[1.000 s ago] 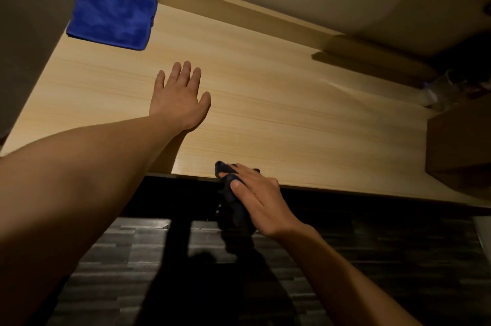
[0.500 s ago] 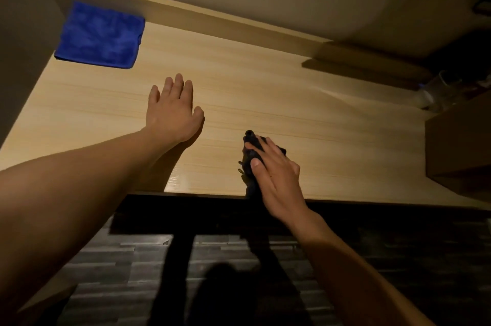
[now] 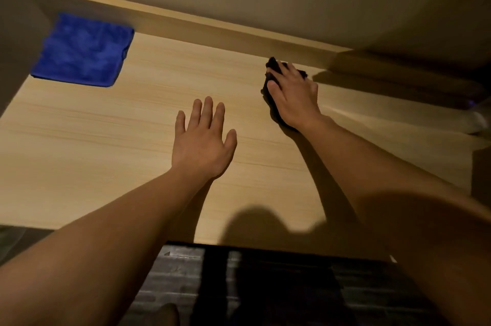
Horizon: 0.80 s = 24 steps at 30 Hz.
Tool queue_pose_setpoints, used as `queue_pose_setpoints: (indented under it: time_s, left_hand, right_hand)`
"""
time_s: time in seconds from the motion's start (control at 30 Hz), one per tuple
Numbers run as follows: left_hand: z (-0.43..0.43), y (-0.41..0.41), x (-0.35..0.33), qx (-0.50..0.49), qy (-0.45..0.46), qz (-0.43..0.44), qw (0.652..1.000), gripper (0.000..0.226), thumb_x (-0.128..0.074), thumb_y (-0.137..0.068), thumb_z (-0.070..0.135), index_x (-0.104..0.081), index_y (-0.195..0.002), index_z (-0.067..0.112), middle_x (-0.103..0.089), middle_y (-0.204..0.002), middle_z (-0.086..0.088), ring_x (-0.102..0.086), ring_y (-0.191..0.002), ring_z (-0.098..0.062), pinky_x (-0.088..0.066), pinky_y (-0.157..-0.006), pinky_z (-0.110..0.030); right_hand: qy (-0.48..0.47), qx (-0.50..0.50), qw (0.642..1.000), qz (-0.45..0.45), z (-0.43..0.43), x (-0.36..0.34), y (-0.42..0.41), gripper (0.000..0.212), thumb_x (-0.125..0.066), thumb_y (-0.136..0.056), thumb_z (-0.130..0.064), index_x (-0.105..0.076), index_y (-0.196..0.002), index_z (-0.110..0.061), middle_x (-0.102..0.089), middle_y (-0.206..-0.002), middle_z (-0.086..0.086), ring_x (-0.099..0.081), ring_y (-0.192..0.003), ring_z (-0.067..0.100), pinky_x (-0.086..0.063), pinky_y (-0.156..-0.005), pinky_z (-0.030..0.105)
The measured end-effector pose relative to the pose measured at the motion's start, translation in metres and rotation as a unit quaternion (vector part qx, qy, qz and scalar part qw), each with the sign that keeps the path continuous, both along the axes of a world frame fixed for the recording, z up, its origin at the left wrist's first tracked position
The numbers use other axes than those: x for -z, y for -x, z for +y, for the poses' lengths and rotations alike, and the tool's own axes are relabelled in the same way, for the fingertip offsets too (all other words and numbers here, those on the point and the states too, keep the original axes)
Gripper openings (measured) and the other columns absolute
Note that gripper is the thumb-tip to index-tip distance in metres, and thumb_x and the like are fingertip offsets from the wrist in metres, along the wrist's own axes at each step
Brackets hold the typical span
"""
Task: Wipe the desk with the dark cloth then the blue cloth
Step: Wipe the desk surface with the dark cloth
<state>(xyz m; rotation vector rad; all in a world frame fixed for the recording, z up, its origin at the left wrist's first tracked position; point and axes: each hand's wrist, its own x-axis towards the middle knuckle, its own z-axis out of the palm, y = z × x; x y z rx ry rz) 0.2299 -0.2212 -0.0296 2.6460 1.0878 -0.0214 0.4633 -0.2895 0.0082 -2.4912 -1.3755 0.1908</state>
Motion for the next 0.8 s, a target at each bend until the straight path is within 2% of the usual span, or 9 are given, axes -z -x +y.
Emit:
queue_pose_setpoints:
  time_s: [0.13, 0.33, 0.8]
  left_hand:
    - [-0.002, -0.002, 0.000, -0.008, -0.003, 0.008, 1.000, 0.074, -0.013, -0.107, 0.061, -0.002, -0.172, 0.026, 0.006, -0.180, -0.002, 0.014, -0.165, -0.021, 0.007, -0.131, -0.052]
    - [-0.002, -0.003, -0.003, -0.016, -0.004, 0.015, 1.000, 0.074, -0.013, -0.107, 0.062, -0.001, -0.172, 0.028, 0.008, -0.180, 0.001, 0.016, -0.164, -0.018, 0.008, -0.131, -0.051]
    - [-0.002, -0.001, -0.006, -0.008, -0.012, 0.022, 1.000, 0.076, -0.013, -0.106, 0.062, -0.005, -0.172, 0.026, 0.003, -0.181, -0.003, 0.009, -0.166, -0.022, 0.003, -0.131, -0.055]
  right_hand:
    - [0.062, -0.044, 0.997, -0.023, 0.028, 0.018, -0.029, 0.057, -0.025, -0.108, -0.056, -0.032, -0.161, -0.037, -0.025, -0.171, -0.005, -0.014, -0.158, 0.019, -0.015, -0.120, 0.052]
    - [0.118, -0.058, 0.991, -0.038, 0.032, 0.024, -0.034, 0.075, -0.017, -0.093, -0.083, -0.015, -0.161, -0.051, -0.010, -0.175, -0.007, -0.003, -0.160, 0.025, -0.008, -0.121, 0.063]
    - [0.120, -0.109, 0.986, -0.041, -0.058, 0.025, 0.045, 0.077, -0.018, -0.091, -0.088, -0.006, -0.160, -0.056, -0.001, -0.175, -0.008, 0.004, -0.161, 0.027, -0.001, -0.122, 0.067]
